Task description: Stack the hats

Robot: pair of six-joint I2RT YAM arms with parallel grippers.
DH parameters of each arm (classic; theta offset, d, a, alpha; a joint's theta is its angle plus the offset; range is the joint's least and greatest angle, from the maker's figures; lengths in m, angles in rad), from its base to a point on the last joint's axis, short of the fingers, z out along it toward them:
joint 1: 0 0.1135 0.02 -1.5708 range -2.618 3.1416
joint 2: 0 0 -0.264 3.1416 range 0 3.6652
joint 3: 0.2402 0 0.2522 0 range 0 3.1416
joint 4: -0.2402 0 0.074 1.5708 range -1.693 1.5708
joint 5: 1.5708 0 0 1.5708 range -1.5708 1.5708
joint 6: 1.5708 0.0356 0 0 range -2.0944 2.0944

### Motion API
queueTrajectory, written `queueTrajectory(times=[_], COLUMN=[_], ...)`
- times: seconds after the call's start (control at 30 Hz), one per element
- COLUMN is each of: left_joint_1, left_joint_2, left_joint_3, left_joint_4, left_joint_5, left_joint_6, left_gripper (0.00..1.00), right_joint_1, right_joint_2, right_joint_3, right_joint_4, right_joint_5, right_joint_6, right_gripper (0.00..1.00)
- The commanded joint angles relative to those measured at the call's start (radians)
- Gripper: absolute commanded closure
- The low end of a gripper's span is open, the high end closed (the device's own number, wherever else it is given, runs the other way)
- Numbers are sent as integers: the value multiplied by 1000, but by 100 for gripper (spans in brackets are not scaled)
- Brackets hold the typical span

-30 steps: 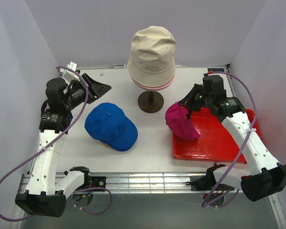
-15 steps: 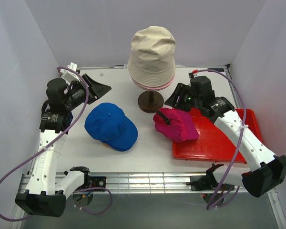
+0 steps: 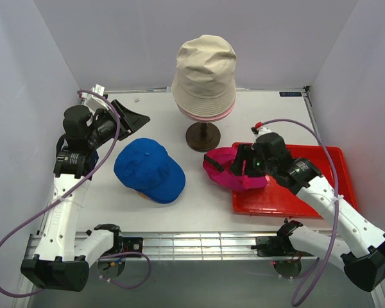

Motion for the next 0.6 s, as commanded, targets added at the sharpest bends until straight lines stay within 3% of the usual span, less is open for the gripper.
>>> queueTrajectory(times=[0.0,0.3,0.4,0.57], left_joint_1=[-4,-4,-6,-5], left_joint_2=[-16,-18,-19,-21], left_joint_3=[-8,-5,-2,5], left_joint_4=[2,2,-1,-2], left_joint_5=[15,30,33,33], left_joint_6=[19,29,29,32], left_gripper=[38,37,37,37], right_joint_1=[76,295,329,344], right_joint_2=[-25,84,125,162], right_joint_3=[-66,-87,-78,-87], right_joint_4=[-38,-107,-144,-133], right_joint_5=[65,295,395,427], right_joint_6=[-26,24,41,29], right_gripper=[34,31,28,27])
